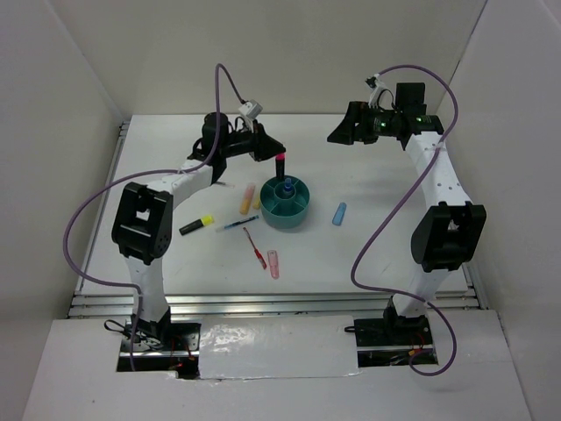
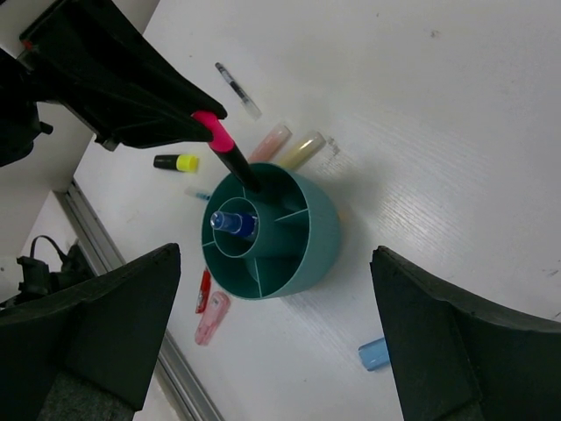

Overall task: Sort the stationery into containers
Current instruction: Place the pen in the storage box.

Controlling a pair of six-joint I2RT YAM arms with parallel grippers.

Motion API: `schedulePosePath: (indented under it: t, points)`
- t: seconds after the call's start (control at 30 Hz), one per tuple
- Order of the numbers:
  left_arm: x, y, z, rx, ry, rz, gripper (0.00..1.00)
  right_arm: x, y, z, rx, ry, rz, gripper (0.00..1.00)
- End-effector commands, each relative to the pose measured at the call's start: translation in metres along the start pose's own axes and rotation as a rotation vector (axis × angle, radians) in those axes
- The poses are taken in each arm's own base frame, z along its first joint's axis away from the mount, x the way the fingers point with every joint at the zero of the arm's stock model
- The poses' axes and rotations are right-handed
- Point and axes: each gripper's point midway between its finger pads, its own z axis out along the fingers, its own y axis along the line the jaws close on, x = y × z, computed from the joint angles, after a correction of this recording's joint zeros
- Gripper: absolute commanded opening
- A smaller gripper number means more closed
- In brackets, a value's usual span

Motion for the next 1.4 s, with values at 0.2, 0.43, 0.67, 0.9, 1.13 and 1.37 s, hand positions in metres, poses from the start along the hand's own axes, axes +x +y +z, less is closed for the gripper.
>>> schedulePosePath:
  t: [0.2,0.43,0.67,0.9,1.13,1.37]
  points:
    - [-0.009,0.007,0.013,0.024,-0.026,0.114,0.05,-0.013,0.012,-0.013,0.011,-0.039,-0.059,0.97]
    - [-0.002,0.011,0.014,0.024,-0.005,0.119,0.18,-0.014,0.011,-0.012,0.016,-0.038,-0.066,0.98]
    - [0.0,0.009,0.011,0.024,0.015,0.122,0.35,-0.014,0.008,-0.012,0.031,-0.039,-0.064,1.0]
    - [-0.008,0.008,0.007,-0.01,-0.007,0.108,0.51,-0.013,0.005,-0.013,0.051,-0.038,-0.056,1.0]
    - [-0.068,0.021,-0.044,-0.129,-0.111,0.087,0.45,-0.014,0.007,-0.012,0.037,-0.038,-0.062,1.0]
    - [0.0,0.053,-0.159,-0.256,0.316,0.134,0.43,-0.007,0.012,-0.005,0.01,-0.008,-0.128,0.97]
